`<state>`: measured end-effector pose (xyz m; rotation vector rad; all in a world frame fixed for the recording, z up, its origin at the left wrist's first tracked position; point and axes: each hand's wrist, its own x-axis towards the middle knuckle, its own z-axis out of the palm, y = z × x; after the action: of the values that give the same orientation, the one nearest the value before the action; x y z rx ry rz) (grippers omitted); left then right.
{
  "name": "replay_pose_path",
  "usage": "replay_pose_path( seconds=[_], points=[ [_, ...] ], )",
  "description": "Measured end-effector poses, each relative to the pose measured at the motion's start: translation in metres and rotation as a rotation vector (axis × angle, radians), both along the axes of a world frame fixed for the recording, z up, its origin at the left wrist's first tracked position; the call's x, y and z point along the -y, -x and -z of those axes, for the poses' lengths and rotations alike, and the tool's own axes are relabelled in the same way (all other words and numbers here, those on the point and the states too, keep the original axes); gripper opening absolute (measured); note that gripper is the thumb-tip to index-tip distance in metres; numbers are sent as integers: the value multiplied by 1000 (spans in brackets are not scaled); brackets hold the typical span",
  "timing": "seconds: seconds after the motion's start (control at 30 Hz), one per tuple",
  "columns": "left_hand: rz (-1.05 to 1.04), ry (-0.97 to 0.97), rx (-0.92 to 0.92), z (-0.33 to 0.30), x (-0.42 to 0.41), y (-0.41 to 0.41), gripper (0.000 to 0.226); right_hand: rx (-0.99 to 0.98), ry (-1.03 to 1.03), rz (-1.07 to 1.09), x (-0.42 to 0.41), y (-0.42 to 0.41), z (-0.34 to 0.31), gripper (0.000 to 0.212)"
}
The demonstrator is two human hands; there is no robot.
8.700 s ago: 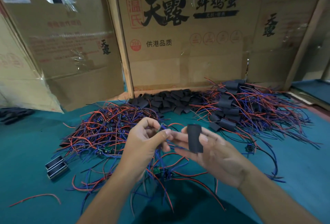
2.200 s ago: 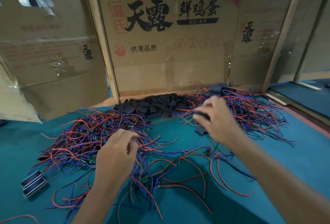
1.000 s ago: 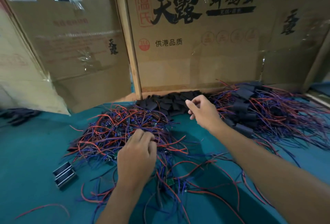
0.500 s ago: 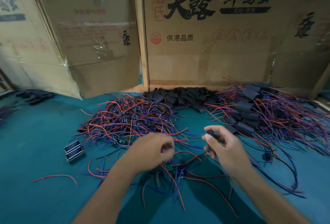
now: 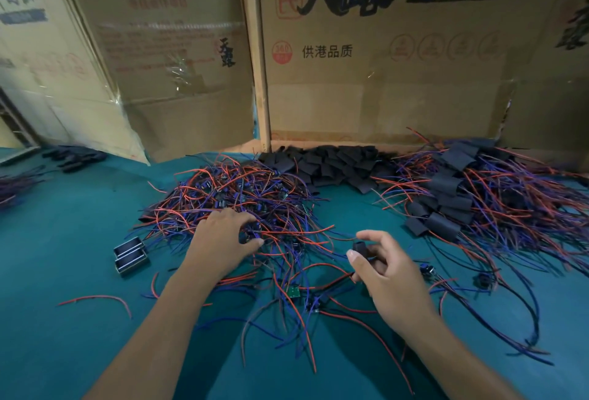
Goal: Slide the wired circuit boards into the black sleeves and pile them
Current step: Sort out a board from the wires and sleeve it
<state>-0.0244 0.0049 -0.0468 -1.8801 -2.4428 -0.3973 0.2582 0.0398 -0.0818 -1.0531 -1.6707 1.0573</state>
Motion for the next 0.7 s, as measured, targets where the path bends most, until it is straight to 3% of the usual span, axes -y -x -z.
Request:
replay_pose_path(
  seconds=[0.23,0.43,0.57,0.7],
  points=[
    [39,-213,13,-1,2,-11,24,-4,-8,27,4,-3,-5,18],
    [152,-447,11,-22,13,-21,23,20,-19,44,5,-6,-12,19],
    [238,-592,121,-34,19,-36,20,-9,-25,71,1,-7,-14,25],
    [312,-628,124,-37,23,-48,27,34,-119,126,-4,-12,-21,19]
  ],
)
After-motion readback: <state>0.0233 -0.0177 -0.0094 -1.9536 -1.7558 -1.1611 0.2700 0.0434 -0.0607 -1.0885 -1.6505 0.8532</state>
